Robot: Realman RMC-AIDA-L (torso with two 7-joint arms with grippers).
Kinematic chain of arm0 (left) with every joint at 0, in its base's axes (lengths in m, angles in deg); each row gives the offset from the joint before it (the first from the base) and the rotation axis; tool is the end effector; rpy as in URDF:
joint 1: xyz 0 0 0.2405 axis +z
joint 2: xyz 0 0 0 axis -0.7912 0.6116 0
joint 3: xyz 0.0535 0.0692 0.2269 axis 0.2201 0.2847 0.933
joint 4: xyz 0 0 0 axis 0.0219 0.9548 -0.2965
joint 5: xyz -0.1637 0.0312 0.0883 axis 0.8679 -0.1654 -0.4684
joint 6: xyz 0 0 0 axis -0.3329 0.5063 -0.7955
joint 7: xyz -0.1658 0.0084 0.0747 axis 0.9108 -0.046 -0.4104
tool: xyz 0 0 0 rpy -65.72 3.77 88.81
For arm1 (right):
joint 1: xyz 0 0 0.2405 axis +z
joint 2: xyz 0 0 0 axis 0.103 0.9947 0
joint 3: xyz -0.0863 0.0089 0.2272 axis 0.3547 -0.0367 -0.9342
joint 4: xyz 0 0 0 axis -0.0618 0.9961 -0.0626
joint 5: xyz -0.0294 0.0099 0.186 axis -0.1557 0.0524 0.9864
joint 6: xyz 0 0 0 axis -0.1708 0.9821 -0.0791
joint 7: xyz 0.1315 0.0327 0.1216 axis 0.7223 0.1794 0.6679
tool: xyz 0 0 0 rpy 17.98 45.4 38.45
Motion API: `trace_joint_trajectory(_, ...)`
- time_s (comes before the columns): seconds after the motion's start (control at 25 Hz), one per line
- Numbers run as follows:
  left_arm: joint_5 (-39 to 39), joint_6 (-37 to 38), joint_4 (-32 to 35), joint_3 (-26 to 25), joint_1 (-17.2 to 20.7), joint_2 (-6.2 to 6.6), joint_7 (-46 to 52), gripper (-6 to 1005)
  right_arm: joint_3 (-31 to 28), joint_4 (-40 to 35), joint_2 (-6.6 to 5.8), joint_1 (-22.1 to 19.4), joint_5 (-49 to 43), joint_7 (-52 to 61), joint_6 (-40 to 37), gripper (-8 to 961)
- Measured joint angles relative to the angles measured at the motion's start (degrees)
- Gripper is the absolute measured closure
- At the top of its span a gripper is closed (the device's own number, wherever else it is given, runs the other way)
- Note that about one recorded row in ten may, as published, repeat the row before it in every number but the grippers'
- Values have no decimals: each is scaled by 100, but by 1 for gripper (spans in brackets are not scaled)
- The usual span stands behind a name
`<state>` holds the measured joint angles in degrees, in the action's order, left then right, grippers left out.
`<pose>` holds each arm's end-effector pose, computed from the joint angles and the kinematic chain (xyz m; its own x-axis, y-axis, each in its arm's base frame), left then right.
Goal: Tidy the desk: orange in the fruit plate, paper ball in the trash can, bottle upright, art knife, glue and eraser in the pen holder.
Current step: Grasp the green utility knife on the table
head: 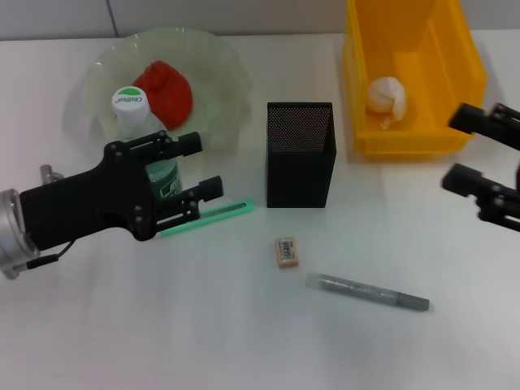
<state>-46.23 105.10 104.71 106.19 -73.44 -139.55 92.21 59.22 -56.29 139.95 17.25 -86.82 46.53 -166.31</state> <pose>-0.2131 0.2757 -0.0189 0.6973 0.0750 0.7128 0.3062 -0.9304 -0.2016 0.2039 0.2371 0.0390 0.5418 -0.0292 -0.8400 -0.3200 -0.9313 -0.1740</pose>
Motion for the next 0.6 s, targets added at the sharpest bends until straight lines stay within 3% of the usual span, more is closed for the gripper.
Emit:
trace_joint_trajectory(0.12,-281,-106,463,150,-173,0,732,351,-334,1489,-67,87,-18,-818,-54,231)
trace_joint_trajectory(0.16,-281,-106,463,150,-173,0,732,351,-334,1489,-67,87,-18,-818,-54,232)
trace_joint_trajectory(0.2,-415,-195,780,257,-213,-1,1157,351,-343,1736,-85,91,-18,-942,-4,232)
trace_joint_trajectory(0.24,-769,-403,1615,628,-280,-2,2132,351,-334,1970,-99,93,-18,-1009,82,232)
trace_joint_trajectory(0.4,-1021,-507,2280,927,-318,-7,2841,351,-322,2092,-97,101,-18,-1009,174,232)
trace_joint_trajectory(0.48,-1330,-561,3382,1303,-325,-12,3675,351,-318,2130,-93,130,-18,-988,222,232)
trace_joint_trajectory(0.6,-1653,-635,4130,1543,-311,-16,4330,352,-304,2289,-93,216,-17,-978,332,232)
